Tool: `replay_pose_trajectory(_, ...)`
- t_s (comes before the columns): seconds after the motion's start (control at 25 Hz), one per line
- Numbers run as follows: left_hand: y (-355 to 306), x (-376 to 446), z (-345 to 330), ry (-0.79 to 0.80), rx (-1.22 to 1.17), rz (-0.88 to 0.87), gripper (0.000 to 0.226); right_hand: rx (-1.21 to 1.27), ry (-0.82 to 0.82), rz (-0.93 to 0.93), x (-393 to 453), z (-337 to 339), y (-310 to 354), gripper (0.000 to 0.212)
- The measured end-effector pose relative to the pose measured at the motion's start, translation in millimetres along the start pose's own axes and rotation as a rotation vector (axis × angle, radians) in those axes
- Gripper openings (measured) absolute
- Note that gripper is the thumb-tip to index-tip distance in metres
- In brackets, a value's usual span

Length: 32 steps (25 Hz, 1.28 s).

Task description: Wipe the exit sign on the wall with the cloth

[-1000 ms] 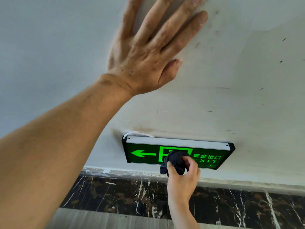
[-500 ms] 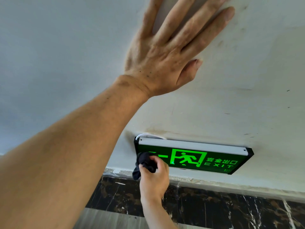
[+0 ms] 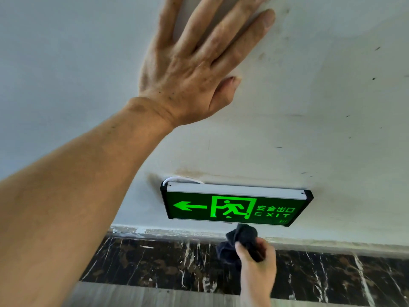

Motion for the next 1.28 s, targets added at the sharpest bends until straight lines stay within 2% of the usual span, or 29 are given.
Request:
replay_pose_trajectory(0.12,0,-1,-1,0.010,-0.009,0.002,0.059,0.102,-0.226,0.041,38,65,12,0.044)
replay_pose_trajectory(0.24,1,-1,-2,0.034,-0.015,0.010,0.060,0.102,-0.307,0.076,66,89,23,0.044)
replay_pose_trajectory(0.44,-2,0,0,0.008,-0.001,-0.012,0.058,0.050,-0.261,0.110,77,73,27,0.044)
replay_pose_trajectory(0.8,0,-1,-3,0.027,-0.011,0.000,0.059,-0.048,-0.275,0.169,69,55,31,0.037)
replay_pose_trajectory(1.16,0,0,1,0.012,-0.007,0.004,0.058,-0.336,-0.175,0.331,69,45,50,0.042)
replay_pose_trajectory(1.28,0,0,3,0.003,-0.013,0.003,0.058,-0.352,-0.176,0.340,67,41,51,0.044)
Point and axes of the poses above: each hand's wrist, its own x-axis towards the middle knuckle, its own z-axis out of the back of the hand, y = z × x, the point moved 10 cm from there along x, towards the middle knuckle, and after that the axes turned 3 degrees about z, right-handed, at the moved point
